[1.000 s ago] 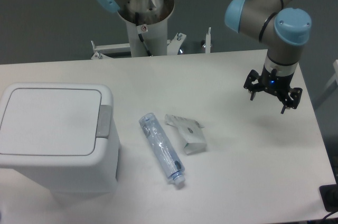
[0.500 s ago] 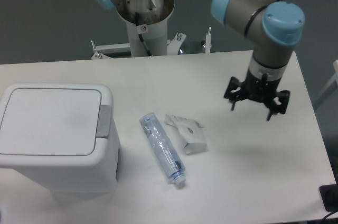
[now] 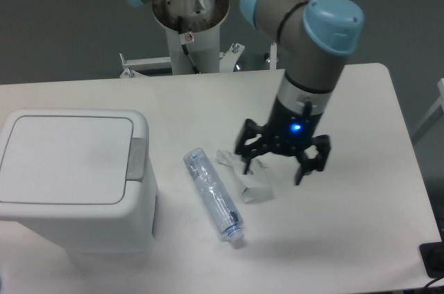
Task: Open the trash can
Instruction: 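Lower the open gripper onto the lid's raised tab edge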
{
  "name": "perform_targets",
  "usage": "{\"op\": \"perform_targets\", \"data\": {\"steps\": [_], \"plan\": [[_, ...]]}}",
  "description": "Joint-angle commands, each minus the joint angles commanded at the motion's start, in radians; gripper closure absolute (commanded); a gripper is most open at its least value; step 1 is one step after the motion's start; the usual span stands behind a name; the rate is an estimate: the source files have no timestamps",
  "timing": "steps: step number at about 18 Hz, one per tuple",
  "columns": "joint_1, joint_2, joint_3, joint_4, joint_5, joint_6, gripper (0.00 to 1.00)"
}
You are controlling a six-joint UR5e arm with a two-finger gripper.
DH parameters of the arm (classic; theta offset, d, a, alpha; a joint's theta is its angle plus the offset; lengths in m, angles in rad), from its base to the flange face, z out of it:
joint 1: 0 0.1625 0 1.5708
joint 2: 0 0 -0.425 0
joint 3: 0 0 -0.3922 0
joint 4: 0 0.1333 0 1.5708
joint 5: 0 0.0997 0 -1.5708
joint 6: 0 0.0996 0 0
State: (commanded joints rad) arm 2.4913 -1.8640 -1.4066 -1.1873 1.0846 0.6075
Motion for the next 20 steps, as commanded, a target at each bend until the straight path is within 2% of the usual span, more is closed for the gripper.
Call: {"op": "perform_targets", "data": {"steps": [4, 9, 12, 14, 17, 20], "plan": [[-0.043, 0.048, -0.009, 0.003, -0.041, -0.041, 0.00], [-0.078, 0.035, -0.009, 0.037, -0.052, -0.139, 0.00], [-0.100, 0.039, -0.009, 0.041, -0.052, -0.150, 0.00], [-0.135, 0.035, -0.012, 0.087, -0.052, -0.169, 0.00], [-0.141, 0.045, -0.054, 0.101, -0.046, -0.177, 0.00], [-0.141, 0.054, -0.060, 0.104, -0.042, -0.181, 0.00]]}}
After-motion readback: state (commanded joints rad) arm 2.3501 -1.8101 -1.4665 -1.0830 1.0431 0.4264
